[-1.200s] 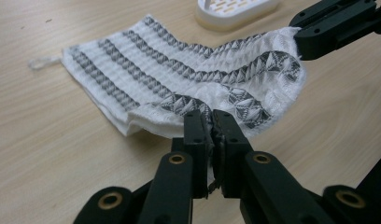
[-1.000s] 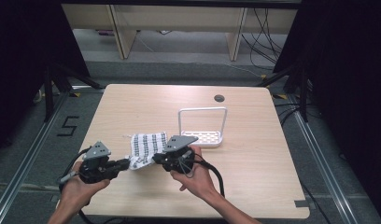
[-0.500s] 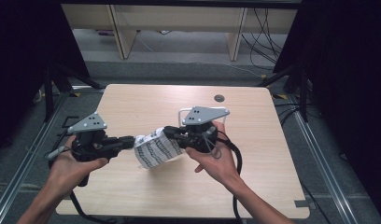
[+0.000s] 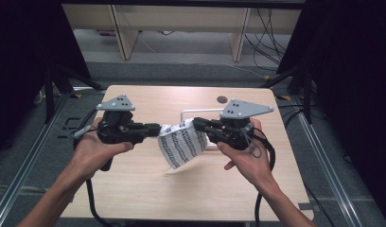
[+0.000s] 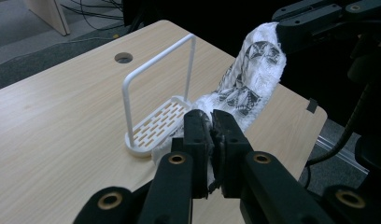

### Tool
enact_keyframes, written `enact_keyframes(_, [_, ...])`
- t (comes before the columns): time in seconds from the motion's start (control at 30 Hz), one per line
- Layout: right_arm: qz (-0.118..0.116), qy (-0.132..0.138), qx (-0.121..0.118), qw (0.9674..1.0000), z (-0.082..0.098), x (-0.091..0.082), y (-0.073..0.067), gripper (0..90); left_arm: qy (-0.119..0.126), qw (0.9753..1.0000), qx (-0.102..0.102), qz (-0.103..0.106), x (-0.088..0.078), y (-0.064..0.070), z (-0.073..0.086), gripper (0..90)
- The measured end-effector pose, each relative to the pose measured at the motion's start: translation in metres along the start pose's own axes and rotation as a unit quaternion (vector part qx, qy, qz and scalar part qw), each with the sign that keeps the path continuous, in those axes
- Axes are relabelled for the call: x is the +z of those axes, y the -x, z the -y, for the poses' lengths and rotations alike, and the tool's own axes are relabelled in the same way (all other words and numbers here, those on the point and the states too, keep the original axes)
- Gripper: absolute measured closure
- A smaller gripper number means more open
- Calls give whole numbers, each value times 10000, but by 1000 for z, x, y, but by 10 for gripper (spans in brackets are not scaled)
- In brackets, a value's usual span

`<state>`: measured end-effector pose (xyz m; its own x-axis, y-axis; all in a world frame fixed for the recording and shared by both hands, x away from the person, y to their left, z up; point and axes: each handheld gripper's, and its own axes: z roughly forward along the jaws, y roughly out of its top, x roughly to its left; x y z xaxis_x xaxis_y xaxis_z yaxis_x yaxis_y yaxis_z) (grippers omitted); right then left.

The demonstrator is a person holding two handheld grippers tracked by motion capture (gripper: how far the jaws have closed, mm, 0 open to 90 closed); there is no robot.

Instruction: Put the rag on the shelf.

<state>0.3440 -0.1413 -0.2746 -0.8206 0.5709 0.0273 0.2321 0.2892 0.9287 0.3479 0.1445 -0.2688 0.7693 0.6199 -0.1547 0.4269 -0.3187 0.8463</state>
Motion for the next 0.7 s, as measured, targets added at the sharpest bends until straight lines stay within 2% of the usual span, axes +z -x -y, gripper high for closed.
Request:
enact_keyframes(0.07, [-11,56,28,10000,0,-3,3,862,-10,10000,79,30,5,1,-6,843])
enact_keyframes(0.1, [63,90,3,9999,0,-7,6,863,-10,10000,89,29,7,1,-9,843])
enact_keyframes(0.23, [187,205,49,9996,0,-16,14,862,57,9999,65,133,14,0,-20,843])
enact_keyframes(0.4, [302,322,142,9989,-1,-24,23,862,107,9998,96,133,20,3,-32,843])
enact_keyframes(0.43, [315,350,73,9989,-1,-25,26,862,110,9998,118,130,22,3,-35,843])
enact_keyframes(0.57, [366,377,224,9984,-2,-28,34,862,132,9997,125,132,28,4,-43,843])
enact_keyframes(0.6, [431,400,138,9982,-3,-29,37,862,147,9997,117,132,30,4,-46,843])
enact_keyframes(0.7, [490,423,246,9976,-4,-31,43,862,154,9997,120,135,35,4,-53,843])
